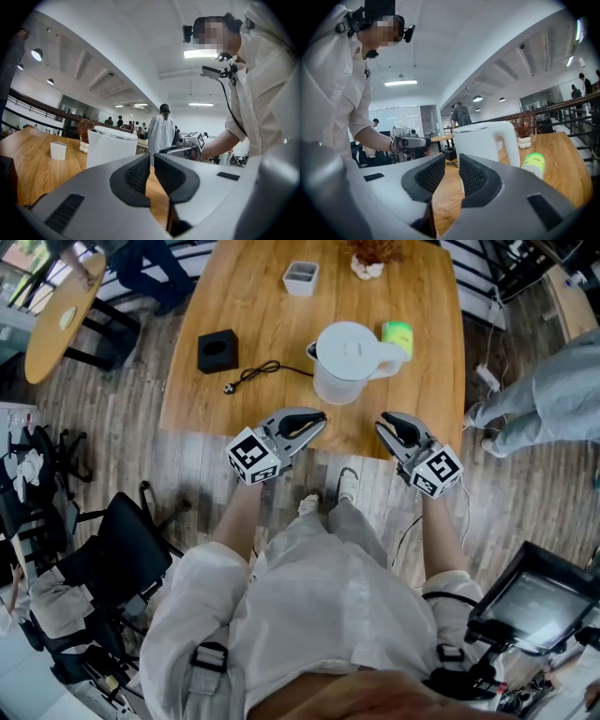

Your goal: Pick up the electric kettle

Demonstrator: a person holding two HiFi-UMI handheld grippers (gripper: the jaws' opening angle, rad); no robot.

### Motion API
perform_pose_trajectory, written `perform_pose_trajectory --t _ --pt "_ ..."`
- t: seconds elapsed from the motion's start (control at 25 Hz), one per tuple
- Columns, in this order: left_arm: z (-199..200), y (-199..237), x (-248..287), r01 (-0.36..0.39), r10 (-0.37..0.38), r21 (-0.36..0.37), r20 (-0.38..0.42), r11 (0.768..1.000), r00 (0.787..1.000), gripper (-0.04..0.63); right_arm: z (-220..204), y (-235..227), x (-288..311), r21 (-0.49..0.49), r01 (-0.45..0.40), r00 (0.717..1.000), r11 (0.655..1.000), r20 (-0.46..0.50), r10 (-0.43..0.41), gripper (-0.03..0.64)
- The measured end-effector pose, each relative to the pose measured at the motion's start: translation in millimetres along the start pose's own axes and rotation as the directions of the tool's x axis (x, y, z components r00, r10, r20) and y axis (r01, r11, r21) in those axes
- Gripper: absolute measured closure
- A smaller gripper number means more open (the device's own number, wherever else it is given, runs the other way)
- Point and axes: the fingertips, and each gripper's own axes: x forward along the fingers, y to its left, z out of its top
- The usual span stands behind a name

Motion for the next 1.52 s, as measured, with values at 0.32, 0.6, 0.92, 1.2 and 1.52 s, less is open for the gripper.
perform_pose_trajectory --t 0.32,0.6,0.92,1.2,1.52 --pt "-3.3 3.8 -1.9 -0.007 0.007 -0.001 -0.013 1.000 1.000 0.573 -3.9 -4.8 0.3 0.008 0.010 1.000 1.000 -0.015 -0.009 0.495" --pt "-2.9 7.9 -1.6 -0.025 0.025 0.000 -0.009 1.000 1.000 0.446 -5.1 -13.1 -0.9 0.009 0.021 0.999 1.000 -0.025 -0.021 0.483" --pt "-8.8 21.6 5.2 -0.060 0.059 -0.015 -0.020 0.998 0.998 0.295 -2.6 -30.7 2.5 0.005 0.028 0.999 1.000 -0.026 -0.028 0.468" --pt "-19.7 33.0 9.3 -0.083 0.082 -0.022 -0.043 0.996 0.996 0.234 -11.9 -43.4 3.0 0.023 0.037 0.999 0.999 -0.032 -0.036 0.425" --pt "-21.2 43.7 11.2 -0.099 0.096 -0.063 -0.043 0.993 0.994 0.197 -17.1 -53.5 -2.8 0.059 0.032 0.999 0.998 -0.026 -0.030 0.390"
